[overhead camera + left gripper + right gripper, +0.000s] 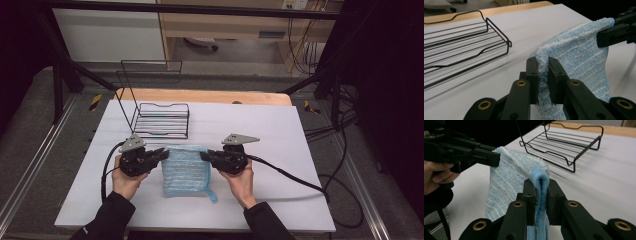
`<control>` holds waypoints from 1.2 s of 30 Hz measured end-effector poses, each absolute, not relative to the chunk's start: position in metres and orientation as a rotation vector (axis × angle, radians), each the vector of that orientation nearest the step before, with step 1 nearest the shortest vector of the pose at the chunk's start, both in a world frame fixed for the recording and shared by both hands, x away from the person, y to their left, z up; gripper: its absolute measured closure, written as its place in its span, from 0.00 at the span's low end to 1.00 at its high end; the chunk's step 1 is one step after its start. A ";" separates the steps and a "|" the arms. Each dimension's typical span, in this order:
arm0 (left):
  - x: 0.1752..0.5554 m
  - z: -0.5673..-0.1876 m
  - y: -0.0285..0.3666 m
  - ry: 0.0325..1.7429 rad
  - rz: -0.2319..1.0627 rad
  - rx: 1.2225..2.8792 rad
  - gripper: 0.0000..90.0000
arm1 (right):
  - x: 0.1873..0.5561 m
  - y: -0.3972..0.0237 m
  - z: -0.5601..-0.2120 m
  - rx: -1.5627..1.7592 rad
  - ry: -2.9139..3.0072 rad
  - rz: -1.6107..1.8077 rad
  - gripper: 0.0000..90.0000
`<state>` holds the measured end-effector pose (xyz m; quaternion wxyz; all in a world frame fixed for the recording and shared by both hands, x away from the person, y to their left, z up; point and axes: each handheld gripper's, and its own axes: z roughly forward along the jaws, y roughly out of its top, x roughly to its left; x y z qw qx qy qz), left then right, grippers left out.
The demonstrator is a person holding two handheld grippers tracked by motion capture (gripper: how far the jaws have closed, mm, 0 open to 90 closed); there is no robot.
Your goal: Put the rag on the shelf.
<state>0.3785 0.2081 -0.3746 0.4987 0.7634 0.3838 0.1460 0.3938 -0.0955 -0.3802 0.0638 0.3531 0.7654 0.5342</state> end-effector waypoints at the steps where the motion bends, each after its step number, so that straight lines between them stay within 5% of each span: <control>1: 0.378 -0.372 0.209 0.922 0.355 1.843 0.88 | 0.393 -0.096 -0.378 1.064 2.303 1.620 0.89; 36: 0.363 -0.321 0.217 0.848 0.497 1.672 0.89 | 0.373 -0.084 -0.321 0.881 2.089 1.691 0.89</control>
